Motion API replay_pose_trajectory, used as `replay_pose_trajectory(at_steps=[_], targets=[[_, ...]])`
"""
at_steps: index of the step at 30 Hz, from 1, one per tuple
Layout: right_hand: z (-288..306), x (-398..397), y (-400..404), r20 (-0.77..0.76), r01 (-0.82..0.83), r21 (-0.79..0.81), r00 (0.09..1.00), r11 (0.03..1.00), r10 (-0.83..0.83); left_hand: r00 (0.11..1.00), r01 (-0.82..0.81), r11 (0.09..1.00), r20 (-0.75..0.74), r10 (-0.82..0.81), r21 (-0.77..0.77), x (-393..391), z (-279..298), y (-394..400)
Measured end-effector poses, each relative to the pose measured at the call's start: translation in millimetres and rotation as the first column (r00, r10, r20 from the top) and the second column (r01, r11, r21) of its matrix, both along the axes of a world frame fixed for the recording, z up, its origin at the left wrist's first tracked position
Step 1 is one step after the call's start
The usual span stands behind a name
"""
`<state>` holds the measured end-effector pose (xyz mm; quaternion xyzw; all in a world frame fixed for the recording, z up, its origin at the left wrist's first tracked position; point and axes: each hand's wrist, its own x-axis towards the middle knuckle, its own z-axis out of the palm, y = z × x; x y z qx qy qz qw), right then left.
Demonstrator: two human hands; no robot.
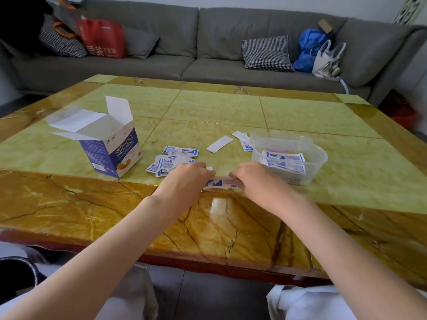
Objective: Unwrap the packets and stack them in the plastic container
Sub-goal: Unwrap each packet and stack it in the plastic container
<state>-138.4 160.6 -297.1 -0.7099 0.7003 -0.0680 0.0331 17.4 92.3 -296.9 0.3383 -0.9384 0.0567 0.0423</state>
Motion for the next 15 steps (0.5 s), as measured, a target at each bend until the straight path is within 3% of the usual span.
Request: replay_pose_trajectory(at_steps=[4,6,12,15], targets=[[-0.8,2.0,2.0,0.021,-0.003,0.027,1.0,1.0,0.002,0.997,-0.008,1.0,0.075,0.009,-0.013,1.9,-0.2,-1.4],[-0.2,1.3,0.9,0.041,0.009,0.023,0.999,1.0,-0.01,0.999,-0.017,1.0,0.041,0.017,0.008,1.1,-1.3,-4.3],[5.4,2.3,1.5,0.109,0.032,0.062,0.993,0.998,-0.038,0.98,-0.042,0.941,-0.171,0.105,0.335,9.5,5.6,-9.1],[12.2,2.8,2.7,0.153,0.04,0.075,0.987,0.996,-0.051,0.958,-0.041,0.908,-0.241,0.154,0.417,12.5,6.3,-9.3]])
